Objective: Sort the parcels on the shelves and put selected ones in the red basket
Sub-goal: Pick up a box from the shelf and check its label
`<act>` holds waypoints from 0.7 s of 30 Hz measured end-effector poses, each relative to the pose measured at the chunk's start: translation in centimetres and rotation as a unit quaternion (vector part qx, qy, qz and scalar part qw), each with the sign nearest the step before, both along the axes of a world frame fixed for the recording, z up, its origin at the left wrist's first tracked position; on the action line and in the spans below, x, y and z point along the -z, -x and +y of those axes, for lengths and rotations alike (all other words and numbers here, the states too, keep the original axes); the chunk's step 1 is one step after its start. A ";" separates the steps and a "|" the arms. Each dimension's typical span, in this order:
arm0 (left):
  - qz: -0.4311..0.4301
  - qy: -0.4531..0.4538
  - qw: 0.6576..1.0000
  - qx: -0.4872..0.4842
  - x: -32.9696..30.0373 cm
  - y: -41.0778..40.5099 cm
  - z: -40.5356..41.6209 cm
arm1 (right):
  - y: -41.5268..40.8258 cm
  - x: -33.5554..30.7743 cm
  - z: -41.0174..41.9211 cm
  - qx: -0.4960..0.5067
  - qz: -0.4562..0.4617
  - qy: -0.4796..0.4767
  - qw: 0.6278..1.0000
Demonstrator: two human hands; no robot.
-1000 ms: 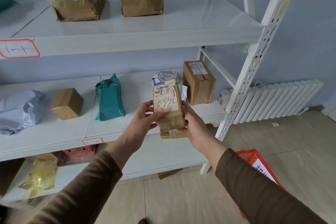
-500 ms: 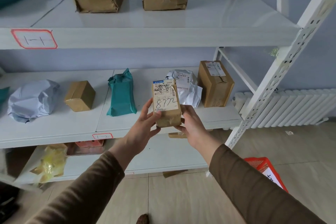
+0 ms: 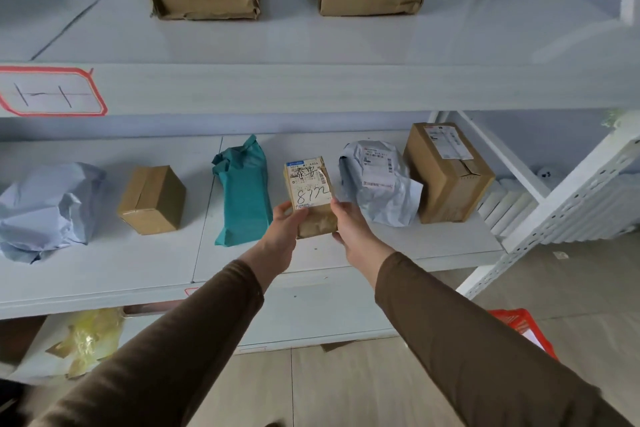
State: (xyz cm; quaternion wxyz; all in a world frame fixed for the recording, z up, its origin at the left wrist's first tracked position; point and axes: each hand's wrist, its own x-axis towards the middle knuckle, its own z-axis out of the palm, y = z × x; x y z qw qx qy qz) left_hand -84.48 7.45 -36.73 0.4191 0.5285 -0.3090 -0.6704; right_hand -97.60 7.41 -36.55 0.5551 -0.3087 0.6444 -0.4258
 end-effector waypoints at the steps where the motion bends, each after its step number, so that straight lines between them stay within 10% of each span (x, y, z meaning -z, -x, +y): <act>1: -0.006 -0.004 1.000 -0.005 0.3 0.0 -1.1 | -0.3 0.4 -1.0 0.008 0.001 -0.002 1.000; 17: -0.119 -0.033 0.991 0.061 5.2 -1.1 -11.0 | -2.6 4.6 -8.2 0.100 0.046 -0.004 0.994; 21: -0.132 -0.003 0.990 0.059 2.3 -1.0 -9.4 | -3.1 4.8 -8.2 0.126 0.195 0.037 0.972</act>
